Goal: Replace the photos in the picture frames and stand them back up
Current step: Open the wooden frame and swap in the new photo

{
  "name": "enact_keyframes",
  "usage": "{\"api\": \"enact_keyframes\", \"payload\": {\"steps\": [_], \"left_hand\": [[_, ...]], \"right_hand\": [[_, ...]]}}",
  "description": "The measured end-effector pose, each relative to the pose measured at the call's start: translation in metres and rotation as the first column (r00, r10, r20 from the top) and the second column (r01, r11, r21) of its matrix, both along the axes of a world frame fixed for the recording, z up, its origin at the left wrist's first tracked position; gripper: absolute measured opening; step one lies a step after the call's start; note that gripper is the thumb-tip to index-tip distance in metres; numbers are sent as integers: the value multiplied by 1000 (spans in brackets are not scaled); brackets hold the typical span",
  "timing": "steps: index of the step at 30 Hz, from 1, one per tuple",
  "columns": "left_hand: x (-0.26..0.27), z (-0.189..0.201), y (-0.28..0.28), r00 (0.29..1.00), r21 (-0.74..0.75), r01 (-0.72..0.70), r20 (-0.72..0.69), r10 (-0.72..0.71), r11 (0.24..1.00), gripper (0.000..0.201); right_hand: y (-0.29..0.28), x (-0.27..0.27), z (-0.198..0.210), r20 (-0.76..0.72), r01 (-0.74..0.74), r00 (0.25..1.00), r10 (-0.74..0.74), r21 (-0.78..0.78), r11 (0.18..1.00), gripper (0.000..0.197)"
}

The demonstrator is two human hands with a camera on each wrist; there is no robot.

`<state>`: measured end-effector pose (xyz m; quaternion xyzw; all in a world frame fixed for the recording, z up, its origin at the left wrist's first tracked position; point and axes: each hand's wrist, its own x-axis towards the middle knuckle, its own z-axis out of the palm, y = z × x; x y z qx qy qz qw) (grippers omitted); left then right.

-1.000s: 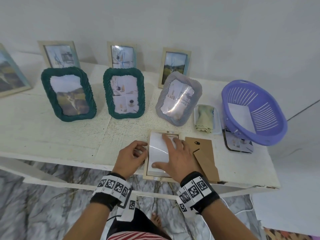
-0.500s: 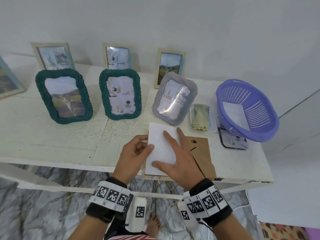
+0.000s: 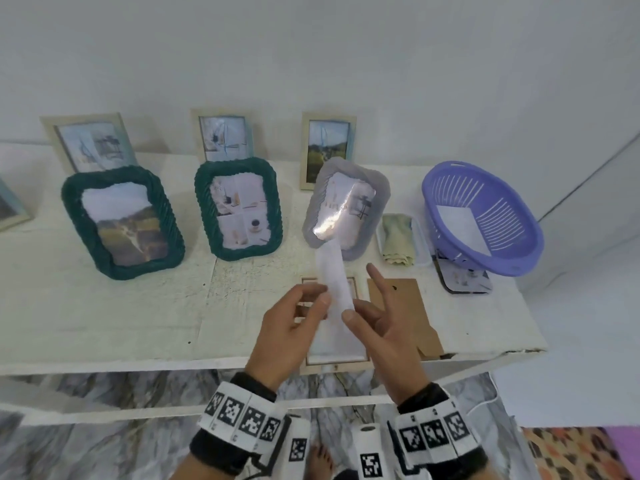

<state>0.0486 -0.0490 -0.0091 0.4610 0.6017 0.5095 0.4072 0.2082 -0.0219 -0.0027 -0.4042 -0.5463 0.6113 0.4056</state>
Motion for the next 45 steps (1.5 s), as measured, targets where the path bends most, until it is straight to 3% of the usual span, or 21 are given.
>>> {"api": "enact_keyframes", "payload": {"steps": [2,8,11,14,17,20,22,25,29,32,39,45], "left_hand": [[2,5,-2,986,-10,64,155,-62,998,36],[2,-7,9,998,-42,23,54,-20,999,34],[12,-5,22,999,-68,-6,47,10,998,21],[29,-3,37,999,-76,-10,41,13,997,18],[54,-8,56,999,-87,-15,43,18,996,17],[85,-17,78,997,-126,-59,35,64,990,13],[107,-20,93,996,-160,-87,0,88,983,9],[139,-23,118,991,-209,-122,-72,109,970,5],[177,-26,149,974,-249,-157,-202,107,956,6],[205,-25,170,966,-277,-177,-231,114,944,9],[240,-31,209,926,-373,-210,-374,61,904,19],[244,-37,217,835,-435,-228,-547,-54,871,30]], "right_hand": [[-3,-1,2,81,-7,997,0,80,997,62],[2,12,12,272,-59,962,4,194,979,43],[24,39,17,464,-89,884,-64,301,950,34],[62,81,14,629,-56,700,-338,520,852,33],[107,130,9,709,-134,415,-570,667,733,35],[142,170,9,841,-203,190,-507,539,818,45],[156,187,10,893,-250,134,-429,449,858,38],[170,208,14,890,-335,248,-382,448,829,29],[188,234,24,809,-309,454,-374,537,785,27],[200,246,32,783,-300,531,-326,533,791,30],[205,255,34,766,-366,578,-283,553,749,34],[197,247,12,806,-463,545,-231,518,719,41]]}}
